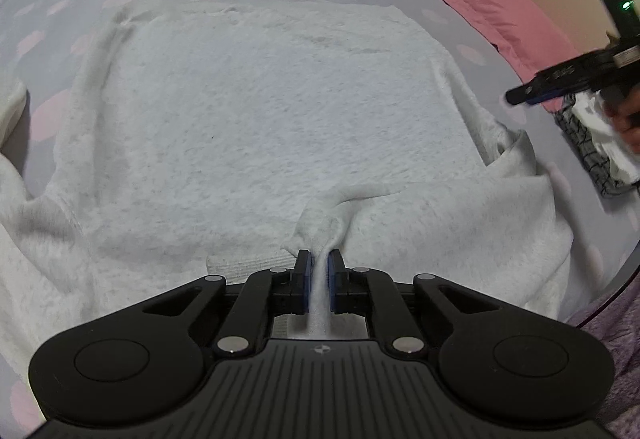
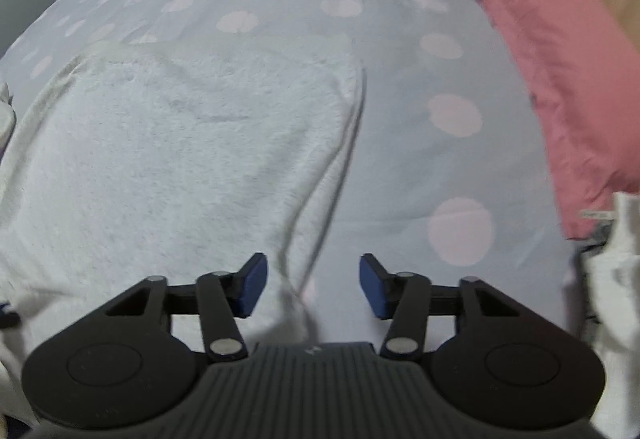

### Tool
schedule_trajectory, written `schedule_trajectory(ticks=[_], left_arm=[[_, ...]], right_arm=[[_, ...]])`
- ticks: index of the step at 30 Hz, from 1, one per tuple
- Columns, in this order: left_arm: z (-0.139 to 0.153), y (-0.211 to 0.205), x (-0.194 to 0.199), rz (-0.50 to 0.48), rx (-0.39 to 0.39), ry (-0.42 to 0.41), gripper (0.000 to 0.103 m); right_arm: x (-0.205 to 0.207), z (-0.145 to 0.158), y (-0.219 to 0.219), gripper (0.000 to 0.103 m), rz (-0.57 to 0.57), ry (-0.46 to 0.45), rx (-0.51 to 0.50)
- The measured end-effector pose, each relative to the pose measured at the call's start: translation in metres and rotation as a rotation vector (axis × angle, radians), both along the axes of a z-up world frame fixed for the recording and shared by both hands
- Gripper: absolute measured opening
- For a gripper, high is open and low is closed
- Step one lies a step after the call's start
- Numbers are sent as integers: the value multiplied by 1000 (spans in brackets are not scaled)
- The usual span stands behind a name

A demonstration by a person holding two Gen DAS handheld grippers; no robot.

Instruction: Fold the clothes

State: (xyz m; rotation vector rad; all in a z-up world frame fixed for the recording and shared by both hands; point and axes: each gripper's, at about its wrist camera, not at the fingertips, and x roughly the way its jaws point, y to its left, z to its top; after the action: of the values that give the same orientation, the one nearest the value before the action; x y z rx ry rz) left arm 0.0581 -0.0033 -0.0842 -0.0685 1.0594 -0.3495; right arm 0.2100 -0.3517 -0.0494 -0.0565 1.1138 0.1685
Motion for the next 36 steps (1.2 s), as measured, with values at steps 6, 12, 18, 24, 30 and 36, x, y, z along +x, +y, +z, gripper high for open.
schedule_trajectory(ticks=[6,12,18,24,30,36], left_arm=[[-3,5,1,1,-23,6,6],[-5,7,2,5,-32,11,6],[-3,5,1,10,-23,-2,6],[15,6,-5,13,-57,-89,6],[17,-2,-4,-6,-62,-94,5],[14,-7,0,4,-28,-84,5]], right_arm=[[11,-28,21,53,62,96,-6],[11,-48,-1,55,19,181,37],[-1,-37,4,20,71,166,63],[-15,-21,27,14,187,57,-224],[-4,-40,-14,1,15,58,-512],[-8,-27,-48,11,-119,71,-127]])
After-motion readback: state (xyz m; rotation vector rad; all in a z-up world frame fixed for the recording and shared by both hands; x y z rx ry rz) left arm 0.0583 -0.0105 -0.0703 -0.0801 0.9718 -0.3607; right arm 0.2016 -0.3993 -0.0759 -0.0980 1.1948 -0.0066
